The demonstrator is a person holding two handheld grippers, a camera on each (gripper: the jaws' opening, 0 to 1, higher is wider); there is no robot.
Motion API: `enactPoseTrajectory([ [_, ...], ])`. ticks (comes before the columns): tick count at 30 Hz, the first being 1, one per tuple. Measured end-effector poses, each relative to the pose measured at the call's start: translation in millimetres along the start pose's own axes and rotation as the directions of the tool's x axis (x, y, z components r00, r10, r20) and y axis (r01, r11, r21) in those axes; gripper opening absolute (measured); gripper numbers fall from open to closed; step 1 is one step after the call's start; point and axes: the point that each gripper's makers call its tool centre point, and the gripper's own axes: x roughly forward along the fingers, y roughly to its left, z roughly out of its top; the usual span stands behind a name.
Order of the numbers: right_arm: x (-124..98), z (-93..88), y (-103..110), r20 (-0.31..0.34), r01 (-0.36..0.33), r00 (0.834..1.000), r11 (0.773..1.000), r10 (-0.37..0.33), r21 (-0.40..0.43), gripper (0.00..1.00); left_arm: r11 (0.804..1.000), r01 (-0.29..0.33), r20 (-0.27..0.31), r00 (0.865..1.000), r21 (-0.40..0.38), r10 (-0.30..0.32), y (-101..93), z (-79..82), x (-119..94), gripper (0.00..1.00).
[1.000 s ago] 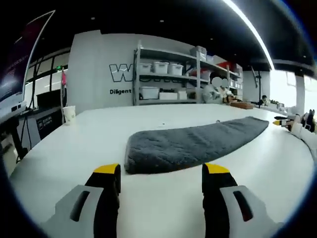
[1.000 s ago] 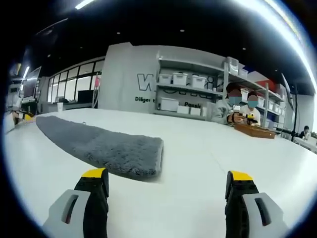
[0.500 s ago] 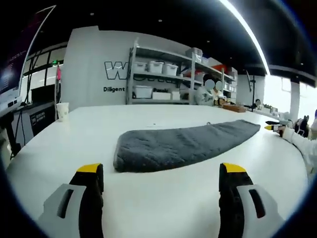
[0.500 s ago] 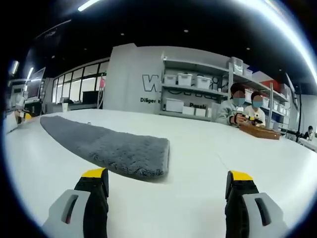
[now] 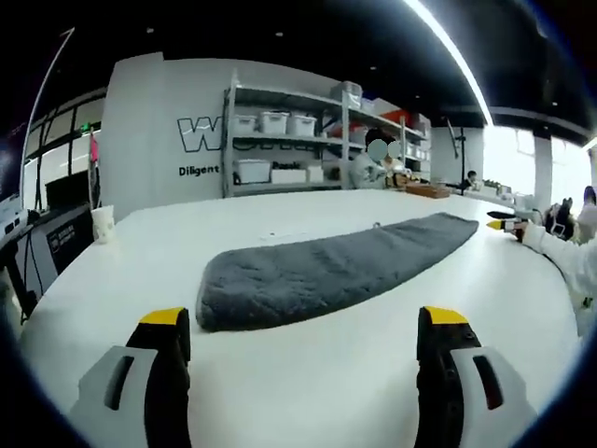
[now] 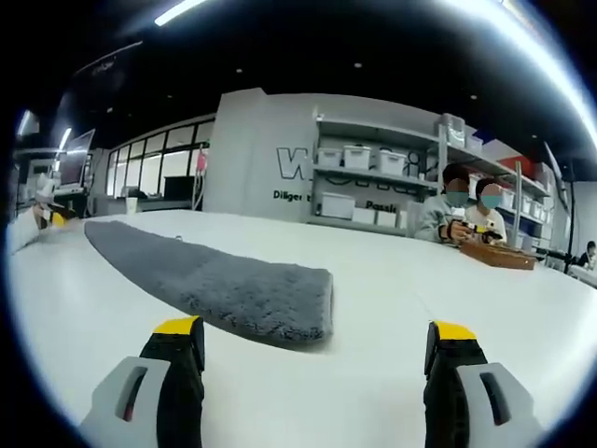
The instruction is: Open the folded towel by lifting each exposed corner and separating the folded layers until the towel lies flat within the target outline without major curled edges
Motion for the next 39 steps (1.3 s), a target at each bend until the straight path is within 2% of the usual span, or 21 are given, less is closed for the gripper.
enactPoseTrajectory([
  [4,7,9.1,21,0.014,-0.051,0.999,0.998,0.051,0.027,0.99,1.000,-0.003,0.002,1.000,-0.006,0.003,4.8,2.6,-4,1.00],
  [7,21,26.8,54,0.025,-0.121,0.992,0.993,0.121,-0.014,0.99,1.000,0.013,0.005,1.000,-0.027,-0.013,6.5,4.7,-7,1.00],
  [10,42,48.5,95,0.040,-0.220,0.974,0.975,0.221,-0.033,0.98,1.000,0.019,-0.004,1.000,-0.022,-0.019,4.5,4.4,-8,1.00],
  [11,52,59.8,115,0.047,-0.263,0.963,0.964,0.265,-0.050,0.98,1.000,0.015,-0.008,1.000,-0.012,-0.015,4.2,4.8,-10,1.00],
  [12,58,65.8,125,0.050,-0.284,0.957,0.957,0.287,-0.057,0.97,1.000,0.013,-0.008,1.000,-0.008,-0.013,4.3,5.3,-10,1.00],
  [13,69,77.1,147,0.054,-0.331,0.941,0.941,0.334,-0.068,0.97,1.000,0.010,-0.008,1.000,-0.002,-0.010,4.6,5.9,-11,1.00],
  [15,84,91.0,174,0.057,-0.392,0.916,0.916,0.397,-0.085,0.97,1.000,0.010,-0.005,1.000,0.003,-0.010,3.8,7.4,-13,1.00],
  [17,104,101.5,208,0.027,-0.452,0.888,0.883,0.459,-0.129,0.95,1.000,0.013,0.005,1.000,0.003,-0.013,2.6,10.0,-14,1.00],
  [18,118,106.4,229,-0.004,-0.476,0.876,0.862,0.483,-0.176,0.93,1.000,0.014,0.008,1.000,0.003,-0.014,2.3,11.0,-14,1.00],
  [19,125,110.2,240,-0.006,-0.488,0.868,0.851,0.496,-0.196,0.93,1.000,0.014,0.010,1.000,0.006,-0.014,1.8,11.9,-15,1.00],
  [20,134,115.2,258,-0.008,-0.514,0.852,0.832,0.524,-0.210,0.94,1.000,0.012,0.013,1.000,0.008,-0.012,1.5,12.7,-15,1.00],
  [21,147,120.9,281,-0.009,-0.551,0.828,0.810,0.561,-0.200,0.94,1.000,0.012,0.013,1.000,0.013,-0.012,0.9,13.3,-15,1.00],
  [23,162,127.0,308,-0.007,-0.588,0.802,0.788,0.597,-0.182,0.95,1.000,0.009,0.013,1.000,0.023,-0.009,-0.1,14.4,-16,1.00],
  [27,195,129.9,370,-0.024,-0.652,0.754,0.744,0.657,-0.147,0.94,0.999,-0.007,0.019,1.000,0.038,0.006,2.4,16.6,-18,1.00],
  [31,218,122.5,411,-0.056,-0.690,0.722,0.714,0.689,-0.116,0.91,1.000,-0.001,0.025,1.000,0.028,0.001,1.7,17.2,-18,1.00],
  [32,226,119.3,424,-0.073,-0.703,0.710,0.703,0.700,-0.107,0.89,1.000,0.000,0.027,1.000,0.028,-0.001,1.9,17.7,-17,1.00],
  [37,252,113.2,462,-0.105,-0.724,0.690,0.683,0.716,-0.100,0.84,1.000,0.005,0.027,1.000,0.019,-0.006,0.7,16.7,-16,1.00],
  [39,259,108.0,474,-0.130,-0.729,0.685,0.671,0.717,-0.134,0.81,1.000,0.010,0.028,1.000,0.018,-0.011,-0.6,17.0,-15,1.00],
])
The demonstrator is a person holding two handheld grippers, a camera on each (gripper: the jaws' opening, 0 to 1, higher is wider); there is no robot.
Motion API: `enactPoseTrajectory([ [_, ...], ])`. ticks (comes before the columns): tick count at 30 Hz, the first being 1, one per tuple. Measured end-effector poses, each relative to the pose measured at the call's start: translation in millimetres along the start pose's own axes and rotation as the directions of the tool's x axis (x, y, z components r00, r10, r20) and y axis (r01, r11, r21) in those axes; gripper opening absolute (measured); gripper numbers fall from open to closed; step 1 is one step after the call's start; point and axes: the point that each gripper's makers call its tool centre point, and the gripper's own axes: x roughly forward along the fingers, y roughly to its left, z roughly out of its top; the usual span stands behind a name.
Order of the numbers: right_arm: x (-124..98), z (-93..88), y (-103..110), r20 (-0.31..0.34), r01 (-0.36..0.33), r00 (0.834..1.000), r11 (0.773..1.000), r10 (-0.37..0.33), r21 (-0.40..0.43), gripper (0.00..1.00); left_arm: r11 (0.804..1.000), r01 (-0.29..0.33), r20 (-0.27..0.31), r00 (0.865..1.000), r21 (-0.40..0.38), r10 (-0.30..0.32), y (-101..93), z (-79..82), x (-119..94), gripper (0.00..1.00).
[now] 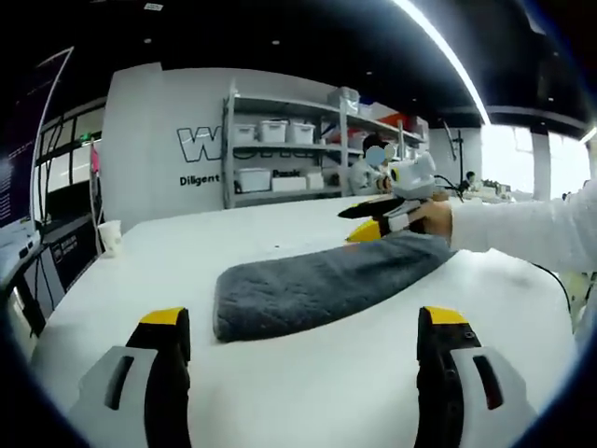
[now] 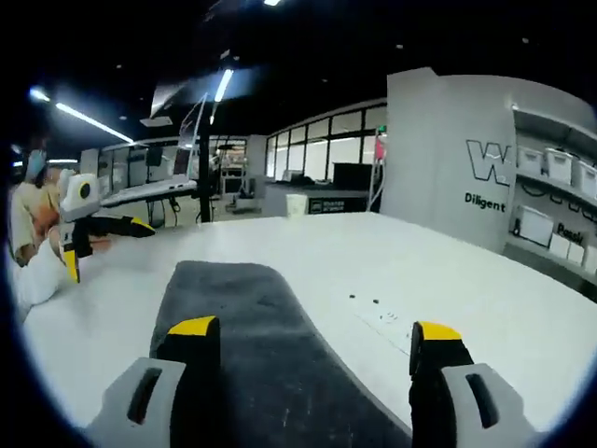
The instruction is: Open the folded towel by lifting each exposed corner and separating the folded layers until the towel lies flat within the target outline without major curled edges
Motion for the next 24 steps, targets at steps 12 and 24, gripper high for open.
enactPoseTrajectory([
  [12,46,-31.1,21,-0.131,-0.063,0.989,0.998,0.066,0.026,0.45,1.000,0.007,0.013,1.000,-0.018,-0.007,-7.9,-1.1,-4,1.00],
  [24,40,-29.7,30,-0.130,-0.070,0.989,0.997,0.066,-0.027,0.01,0.999,-0.003,0.028,1.000,-0.036,0.004,-4.6,0.8,-8,1.00],
])
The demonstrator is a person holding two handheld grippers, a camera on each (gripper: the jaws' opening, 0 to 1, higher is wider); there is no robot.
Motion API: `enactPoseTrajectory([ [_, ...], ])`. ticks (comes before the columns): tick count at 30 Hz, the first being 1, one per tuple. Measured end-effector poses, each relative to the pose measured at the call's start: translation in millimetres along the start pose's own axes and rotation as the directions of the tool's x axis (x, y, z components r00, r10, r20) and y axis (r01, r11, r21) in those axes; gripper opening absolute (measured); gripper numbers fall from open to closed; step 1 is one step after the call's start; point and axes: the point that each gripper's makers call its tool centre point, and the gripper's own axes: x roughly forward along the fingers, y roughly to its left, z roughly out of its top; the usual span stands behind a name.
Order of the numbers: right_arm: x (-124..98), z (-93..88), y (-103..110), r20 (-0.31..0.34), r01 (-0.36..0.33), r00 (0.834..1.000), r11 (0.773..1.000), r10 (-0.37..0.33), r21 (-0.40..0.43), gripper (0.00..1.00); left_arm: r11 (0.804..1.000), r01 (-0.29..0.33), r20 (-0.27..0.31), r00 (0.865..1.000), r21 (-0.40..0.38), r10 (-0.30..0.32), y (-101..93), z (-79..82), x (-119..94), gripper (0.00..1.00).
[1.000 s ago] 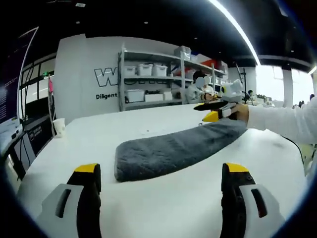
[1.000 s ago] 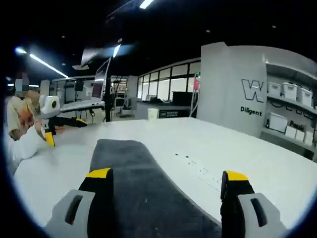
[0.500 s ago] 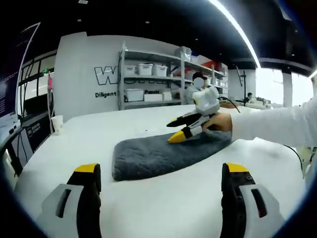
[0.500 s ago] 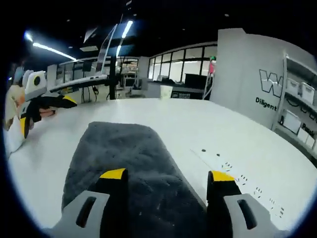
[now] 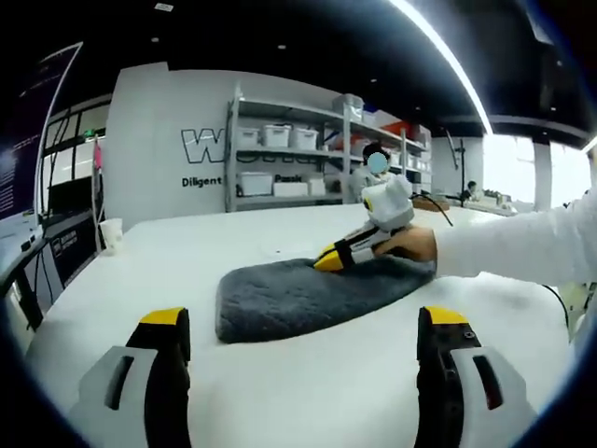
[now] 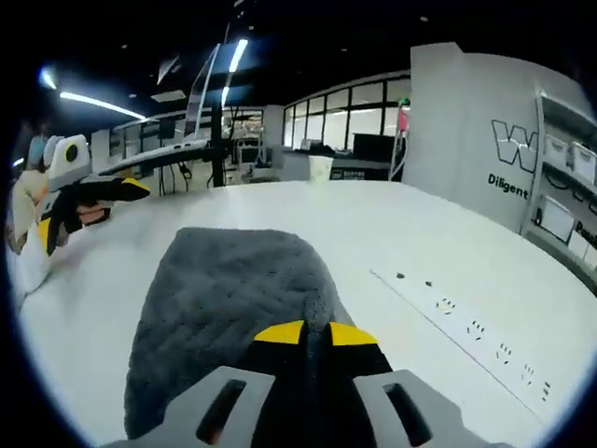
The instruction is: Open the folded towel by lifting each exposed corner and separating the folded layers until the towel lies flat within the target outline without major curled edges
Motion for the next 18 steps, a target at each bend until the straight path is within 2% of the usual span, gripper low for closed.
enactPoseTrajectory([
  [6,-10,13.7,14,0.020,0.028,0.999,0.993,-0.026,-0.114,0.00,1.000,-0.011,0.007,1.000,-0.017,0.012,4.9,0.4,-2,1.00],
  [7,-11,16.9,11,0.025,0.036,0.999,0.987,-0.032,-0.157,0.00,1.000,-0.012,0.010,1.000,-0.019,0.013,5.4,0.8,-2,1.00],
  [9,-16,18.6,18,0.016,0.037,0.999,0.964,-0.034,-0.262,0.00,1.000,-0.012,0.017,1.000,-0.022,0.012,5.7,2.4,-3,1.00],
  [10,-19,19.6,23,0.014,0.032,0.999,0.957,-0.029,-0.289,0.00,1.000,-0.013,0.018,1.000,-0.021,0.014,6.0,2.9,-3,1.00],
  [18,-40,32.7,66,0.072,-0.012,0.997,0.957,0.034,-0.289,0.00,0.999,-0.026,0.032,0.999,-0.030,0.027,10.9,6.3,-3,1.00],
])
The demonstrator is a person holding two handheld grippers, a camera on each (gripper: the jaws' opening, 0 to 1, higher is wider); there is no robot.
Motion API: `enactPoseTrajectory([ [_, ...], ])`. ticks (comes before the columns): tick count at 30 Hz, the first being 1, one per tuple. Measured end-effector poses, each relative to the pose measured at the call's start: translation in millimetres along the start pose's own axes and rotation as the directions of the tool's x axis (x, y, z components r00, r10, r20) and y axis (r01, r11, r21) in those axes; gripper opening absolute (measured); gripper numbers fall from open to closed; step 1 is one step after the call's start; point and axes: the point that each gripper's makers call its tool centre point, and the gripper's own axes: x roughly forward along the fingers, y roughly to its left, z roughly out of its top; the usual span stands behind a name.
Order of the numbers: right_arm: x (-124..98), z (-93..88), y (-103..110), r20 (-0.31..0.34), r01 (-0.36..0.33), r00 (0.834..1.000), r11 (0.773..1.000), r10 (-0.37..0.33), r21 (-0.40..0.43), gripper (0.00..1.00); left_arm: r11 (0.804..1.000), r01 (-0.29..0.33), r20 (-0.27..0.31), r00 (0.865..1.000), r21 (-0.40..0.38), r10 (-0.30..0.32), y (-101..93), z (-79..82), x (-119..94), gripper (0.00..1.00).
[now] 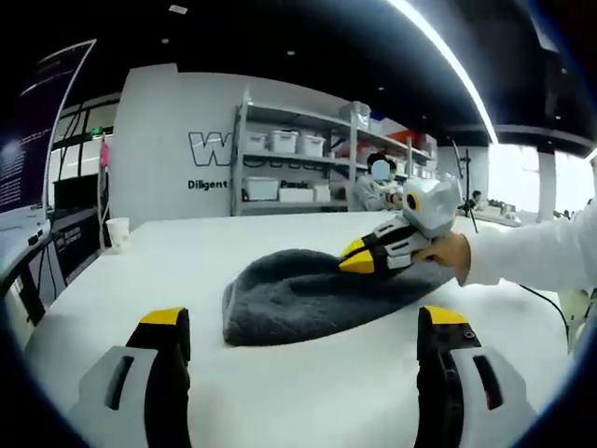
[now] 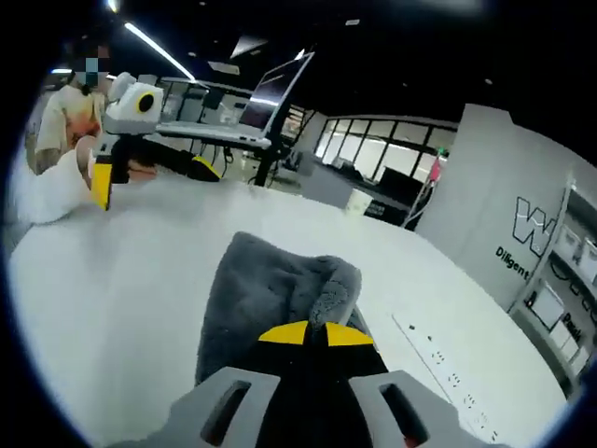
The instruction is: Open the folded towel by lifting each exposed corner and separating the folded layers until the towel lies flat within the target outline without major curled edges
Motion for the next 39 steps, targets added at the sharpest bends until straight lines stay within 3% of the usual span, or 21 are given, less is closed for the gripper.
enactPoseTrajectory([
  [9,-14,18.5,43,0.042,-0.071,0.997,0.997,0.071,-0.015,0.00,0.998,-0.032,0.038,0.999,-0.045,0.034,12.9,5.8,-4,1.00],
  [19,-27,31.2,108,0.037,-0.174,0.983,0.981,0.178,-0.088,0.00,0.985,-0.113,0.088,0.988,-0.132,0.125,62.3,16.6,-14,1.00],
  [30,-30,32.0,163,-0.027,-0.260,0.966,0.956,0.258,-0.134,0.00,0.981,-0.127,0.086,0.986,-0.145,0.141,47.7,13.2,-14,1.00],
  [39,-32,32.7,202,-0.068,-0.327,0.945,0.922,0.320,-0.208,0.00,0.981,-0.138,0.077,0.986,-0.140,0.150,47.2,10.8,-16,1.00],
])
